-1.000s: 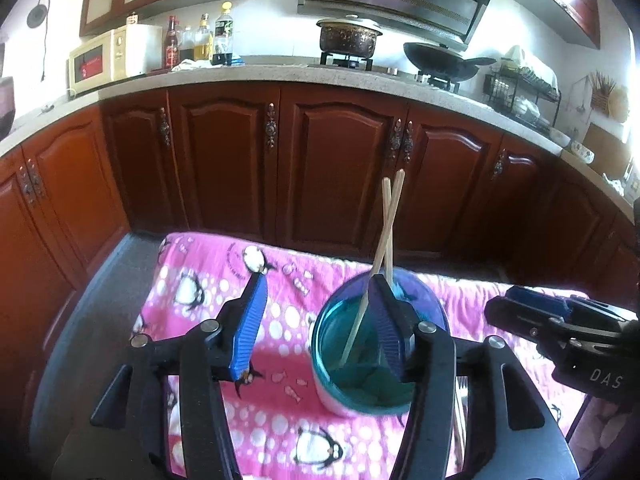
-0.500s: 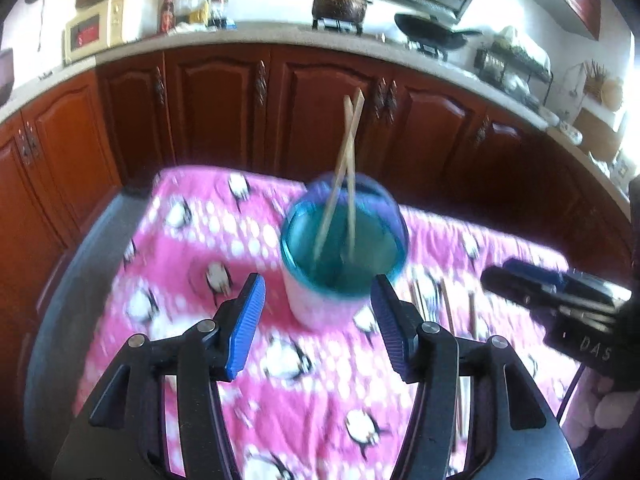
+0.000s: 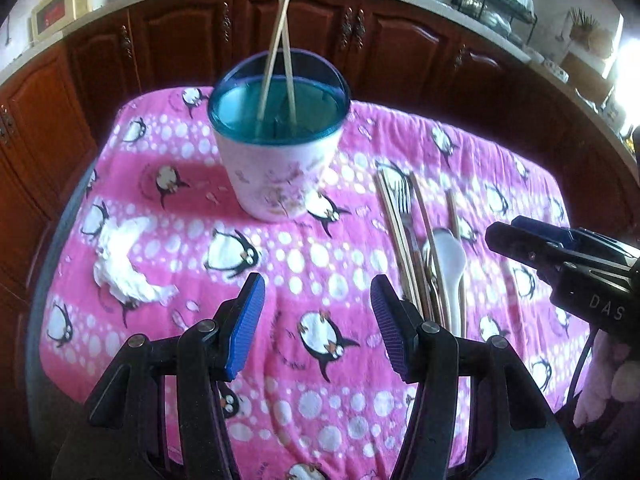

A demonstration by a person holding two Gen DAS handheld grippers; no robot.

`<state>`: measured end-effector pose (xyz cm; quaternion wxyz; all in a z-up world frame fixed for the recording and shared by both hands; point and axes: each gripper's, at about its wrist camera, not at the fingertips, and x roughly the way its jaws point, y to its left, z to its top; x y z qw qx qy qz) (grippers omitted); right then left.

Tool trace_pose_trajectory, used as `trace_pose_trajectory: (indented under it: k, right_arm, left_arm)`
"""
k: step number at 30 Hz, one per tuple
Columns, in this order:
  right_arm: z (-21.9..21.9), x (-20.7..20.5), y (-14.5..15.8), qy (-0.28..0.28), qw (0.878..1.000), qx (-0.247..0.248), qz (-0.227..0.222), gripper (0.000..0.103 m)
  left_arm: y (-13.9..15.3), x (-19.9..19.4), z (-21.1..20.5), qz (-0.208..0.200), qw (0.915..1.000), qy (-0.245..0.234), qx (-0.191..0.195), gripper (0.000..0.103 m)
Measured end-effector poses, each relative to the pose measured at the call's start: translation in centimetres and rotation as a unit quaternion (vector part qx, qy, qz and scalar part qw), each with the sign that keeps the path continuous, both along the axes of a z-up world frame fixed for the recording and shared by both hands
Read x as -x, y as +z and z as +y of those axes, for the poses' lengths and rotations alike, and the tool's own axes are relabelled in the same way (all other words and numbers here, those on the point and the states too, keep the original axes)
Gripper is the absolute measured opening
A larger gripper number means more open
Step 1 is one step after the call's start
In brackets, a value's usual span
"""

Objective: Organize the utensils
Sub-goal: 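Open the right gripper to drop the chopsticks into the holder, then lower the right gripper onto the chopsticks and grasp another pair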

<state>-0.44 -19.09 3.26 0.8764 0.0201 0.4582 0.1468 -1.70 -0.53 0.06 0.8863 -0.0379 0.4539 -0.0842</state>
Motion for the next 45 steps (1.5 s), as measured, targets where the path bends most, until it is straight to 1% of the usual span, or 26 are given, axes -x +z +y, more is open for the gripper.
trace_pose_trajectory:
  k: [8,15,32,35,38,42,45]
  right_arm:
    - [-1.0,1.1,-1.9,-0.011,1.000,0.002,0.024,0.042]
    - [-1.6,1.3,-3.0,-0.016,0.999,0.002,0.037,0.042]
    - [-3.1,0.9,-4.4,-0.035,0.998,-0.003,0.055,0.042]
    - [-3.6,0.4,-4.7,-0.038,0.998,-0.006,0.058,0.042]
    - [-4.4,-0.4,-4.9,-0.050,0.997,-0.013,0.058,0.042]
    - [-6.4,-2.3,-5.4,-0.076,0.995,-0.040,0.059,0.042]
    - [-7.4,-3.9,-5.8,-0.084,0.993,-0.048,0.061,0.042]
  left_arm:
    - [-1.5,0.7,-1.4,0.022,0.9995,-0.018,-0.009,0.055]
    - [-2.1,1.0,-2.4,0.031,0.9989,-0.032,-0.014,0.055]
    - [-3.1,0.7,-3.4,0.044,0.9976,-0.045,-0.026,0.055]
    - [-3.2,0.2,-3.3,0.050,0.9976,-0.046,-0.016,0.055]
    - [-3.2,-0.8,-2.8,0.058,0.9972,-0.044,0.012,0.055]
    - [-3.0,-2.6,-2.8,0.058,0.9963,-0.048,0.043,0.055]
    - [-2.6,-4.1,-3.5,0.045,0.9968,-0.051,0.043,0.055]
